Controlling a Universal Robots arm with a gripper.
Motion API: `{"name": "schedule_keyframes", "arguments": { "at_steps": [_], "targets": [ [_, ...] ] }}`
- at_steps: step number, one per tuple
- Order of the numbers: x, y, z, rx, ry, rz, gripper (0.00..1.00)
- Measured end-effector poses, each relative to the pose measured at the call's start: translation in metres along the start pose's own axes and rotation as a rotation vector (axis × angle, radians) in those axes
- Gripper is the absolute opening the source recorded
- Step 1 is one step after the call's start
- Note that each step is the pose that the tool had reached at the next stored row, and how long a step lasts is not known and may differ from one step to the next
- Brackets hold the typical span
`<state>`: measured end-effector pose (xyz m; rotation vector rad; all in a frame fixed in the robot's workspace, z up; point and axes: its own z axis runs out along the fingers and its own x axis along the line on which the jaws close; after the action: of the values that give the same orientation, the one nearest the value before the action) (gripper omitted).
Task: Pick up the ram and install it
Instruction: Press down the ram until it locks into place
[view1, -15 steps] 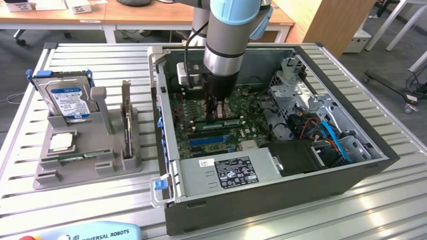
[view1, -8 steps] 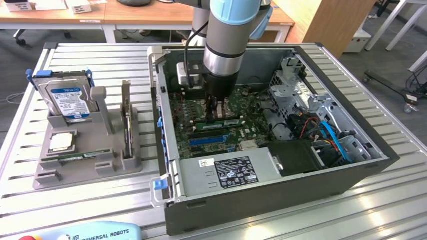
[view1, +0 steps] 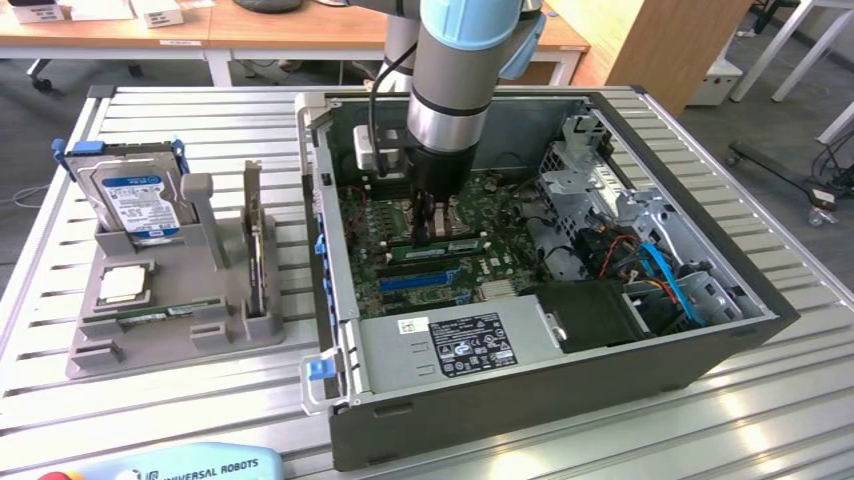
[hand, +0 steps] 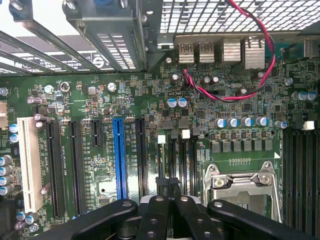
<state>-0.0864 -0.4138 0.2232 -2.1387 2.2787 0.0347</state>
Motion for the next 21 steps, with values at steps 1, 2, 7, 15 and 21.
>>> {"name": "schedule_keyframes", "arguments": {
  "at_steps": [1, 2, 7, 15, 21],
  "targets": [
    [0.0, 0.0001, -0.0032, -0.0003, 0.0024, 0.0, 0.1],
    [0.0, 0.0002, -0.0092, -0.0003, 0.0031, 0.0, 0.1],
    [0.0, 0.0002, -0.0224, -0.0002, 0.004, 0.0, 0.1],
    [-0.001, 0.0003, -0.0377, -0.0001, 0.0049, 0.0, 0.1],
    [-0.001, 0.0003, -0.0405, -0.0001, 0.0053, 0.0, 0.1]
  ]
}}
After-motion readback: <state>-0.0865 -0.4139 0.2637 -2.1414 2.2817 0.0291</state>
